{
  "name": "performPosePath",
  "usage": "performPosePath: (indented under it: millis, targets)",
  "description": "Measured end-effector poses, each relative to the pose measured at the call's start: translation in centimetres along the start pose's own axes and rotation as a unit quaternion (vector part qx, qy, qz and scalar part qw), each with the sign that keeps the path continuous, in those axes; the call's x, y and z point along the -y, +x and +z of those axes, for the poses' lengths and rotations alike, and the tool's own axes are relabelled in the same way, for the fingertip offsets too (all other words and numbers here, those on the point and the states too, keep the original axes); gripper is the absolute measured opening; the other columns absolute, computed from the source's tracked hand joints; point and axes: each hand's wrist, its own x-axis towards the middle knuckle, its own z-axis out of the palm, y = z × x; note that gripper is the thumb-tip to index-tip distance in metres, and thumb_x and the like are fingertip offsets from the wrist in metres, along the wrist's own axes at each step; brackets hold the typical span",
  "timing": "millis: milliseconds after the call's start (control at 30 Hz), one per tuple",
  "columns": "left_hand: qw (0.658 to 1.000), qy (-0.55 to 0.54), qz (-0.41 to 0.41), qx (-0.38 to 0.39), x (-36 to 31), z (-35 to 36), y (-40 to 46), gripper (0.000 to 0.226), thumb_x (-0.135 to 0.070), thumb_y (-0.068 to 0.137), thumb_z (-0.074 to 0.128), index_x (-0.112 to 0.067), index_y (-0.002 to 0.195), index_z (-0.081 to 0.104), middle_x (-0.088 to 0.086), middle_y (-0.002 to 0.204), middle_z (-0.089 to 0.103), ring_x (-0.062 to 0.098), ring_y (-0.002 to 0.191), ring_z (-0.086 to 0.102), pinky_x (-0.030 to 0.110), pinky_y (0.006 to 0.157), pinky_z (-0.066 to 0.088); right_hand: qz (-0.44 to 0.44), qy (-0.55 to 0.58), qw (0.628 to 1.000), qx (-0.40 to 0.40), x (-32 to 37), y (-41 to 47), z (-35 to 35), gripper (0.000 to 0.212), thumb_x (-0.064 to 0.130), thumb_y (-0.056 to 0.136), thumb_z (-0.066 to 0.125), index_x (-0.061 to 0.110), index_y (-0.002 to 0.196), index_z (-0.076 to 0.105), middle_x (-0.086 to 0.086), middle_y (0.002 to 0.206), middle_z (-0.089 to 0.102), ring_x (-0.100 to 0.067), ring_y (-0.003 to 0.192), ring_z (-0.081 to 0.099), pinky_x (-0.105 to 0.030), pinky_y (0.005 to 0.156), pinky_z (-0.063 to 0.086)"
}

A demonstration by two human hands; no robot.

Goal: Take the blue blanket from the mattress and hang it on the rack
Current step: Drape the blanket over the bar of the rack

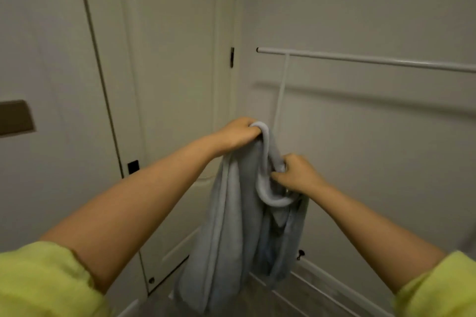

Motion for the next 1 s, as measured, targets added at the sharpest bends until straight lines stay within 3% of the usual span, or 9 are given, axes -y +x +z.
performPosePath:
  millis: [100, 300, 400, 500, 567, 633, 733, 867, 1000]
  targets:
    - [0.991, 0.124, 0.028, 0.04, -1.6, 1.5, 2.3, 0.033, -0.027, 0.086, 0.045, -0.008, 0.102, 0.068, 0.017, 0.107, 0.069, 0.029, 0.096, 0.061, 0.033, 0.078, 0.044, 0.01, -0.005, 0.993, -0.122, -4.8, -0.7, -5.8, 0.018, 0.016, 0.08, 0.056, 0.005, 0.069, 0.064, -0.021, 0.072, 0.069, -0.038, 0.078, 0.065, -0.033, 0.063, 0.038]
    - [0.966, 0.254, 0.004, 0.052, -2.3, 6.0, 6.1, 0.021, -0.016, 0.083, 0.053, -0.008, 0.091, 0.07, 0.023, 0.098, 0.069, 0.037, 0.088, 0.063, 0.03, 0.068, 0.042, -0.041, -0.054, 0.952, -0.297, -8.8, -2.4, -17.5, 0.021, 0.012, 0.075, 0.05, 0.007, 0.055, 0.047, -0.011, 0.054, 0.05, -0.033, 0.06, 0.051, -0.041, 0.059, 0.042]
    - [0.98, 0.193, -0.039, 0.017, -3.8, 8.0, 8.4, 0.027, -0.02, 0.088, 0.046, -0.011, 0.102, 0.068, 0.021, 0.099, 0.069, 0.036, 0.084, 0.063, 0.036, 0.072, 0.051, -0.08, -0.119, 0.934, -0.327, -9.7, -3.0, -21.3, 0.017, 0.013, 0.078, 0.048, 0.009, 0.062, 0.054, -0.007, 0.062, 0.055, -0.031, 0.065, 0.054, -0.039, 0.062, 0.043]
    - [0.993, 0.023, -0.114, 0.006, -6.3, 10.1, 10.7, 0.027, -0.015, 0.089, 0.032, -0.015, 0.099, 0.057, 0.014, 0.071, 0.064, 0.027, 0.051, 0.059, 0.027, 0.048, 0.048, -0.089, -0.196, 0.913, -0.348, -10.8, -3.3, -23.5, 0.016, 0.02, 0.082, 0.044, 0.013, 0.08, 0.058, -0.011, 0.075, 0.066, -0.036, 0.071, 0.059, -0.037, 0.059, 0.041]
    - [0.971, -0.153, -0.182, 0.02, -8.2, 11.5, 11.8, 0.031, -0.011, 0.09, 0.023, -0.011, 0.099, 0.052, 0.012, 0.048, 0.063, 0.02, 0.032, 0.055, 0.018, 0.037, 0.043, -0.065, -0.249, 0.897, -0.359, -11.8, -3.6, -24.7, 0.024, 0.029, 0.083, 0.036, 0.016, 0.093, 0.054, -0.016, 0.082, 0.067, -0.042, 0.074, 0.06, -0.037, 0.057, 0.039]
    - [0.926, -0.322, -0.19, 0.046, -10.3, 12.5, 13.1, 0.033, -0.021, 0.096, 0.018, -0.008, 0.108, 0.046, 0.023, 0.066, 0.07, 0.028, 0.048, 0.068, 0.028, 0.037, 0.054, -0.026, -0.286, 0.884, -0.368, -13.0, -3.9, -26.0, 0.031, 0.034, 0.082, 0.03, 0.019, 0.1, 0.051, -0.022, 0.087, 0.065, -0.045, 0.076, 0.06, -0.037, 0.057, 0.036]
    - [0.899, -0.42, -0.113, -0.048, -12.6, 13.4, 16.1, 0.038, -0.029, 0.099, 0.024, -0.012, 0.126, 0.045, 0.027, 0.117, 0.06, 0.043, 0.095, 0.066, 0.052, 0.07, 0.06, 0.044, -0.307, 0.873, -0.376, -14.8, -4.3, -28.0, 0.024, 0.027, 0.084, 0.035, 0.018, 0.103, 0.048, -0.028, 0.09, 0.063, -0.049, 0.08, 0.06, -0.039, 0.059, 0.037]
    - [0.938, -0.224, 0.103, -0.245, -14.6, 13.3, 19.7, 0.02, -0.022, 0.094, 0.038, -0.007, 0.102, 0.049, 0.027, 0.103, 0.061, 0.043, 0.094, 0.059, 0.043, 0.075, 0.048, 0.133, -0.284, 0.866, -0.39, -17.2, -4.0, -30.4, 0.015, 0.018, 0.089, 0.043, 0.012, 0.102, 0.047, -0.03, 0.089, 0.059, -0.049, 0.079, 0.058, -0.047, 0.064, 0.048]
    - [0.923, -0.128, 0.242, -0.269, -16.5, 12.2, 23.7, 0.038, -0.018, 0.091, 0.046, -0.001, 0.125, 0.044, 0.025, 0.127, 0.055, 0.043, 0.115, 0.053, 0.05, 0.096, 0.043, 0.159, -0.25, 0.859, -0.418, -18.7, -2.7, -32.4, 0.014, 0.007, 0.09, 0.042, 0.003, 0.102, 0.048, -0.034, 0.088, 0.058, -0.049, 0.077, 0.057, -0.053, 0.065, 0.051]
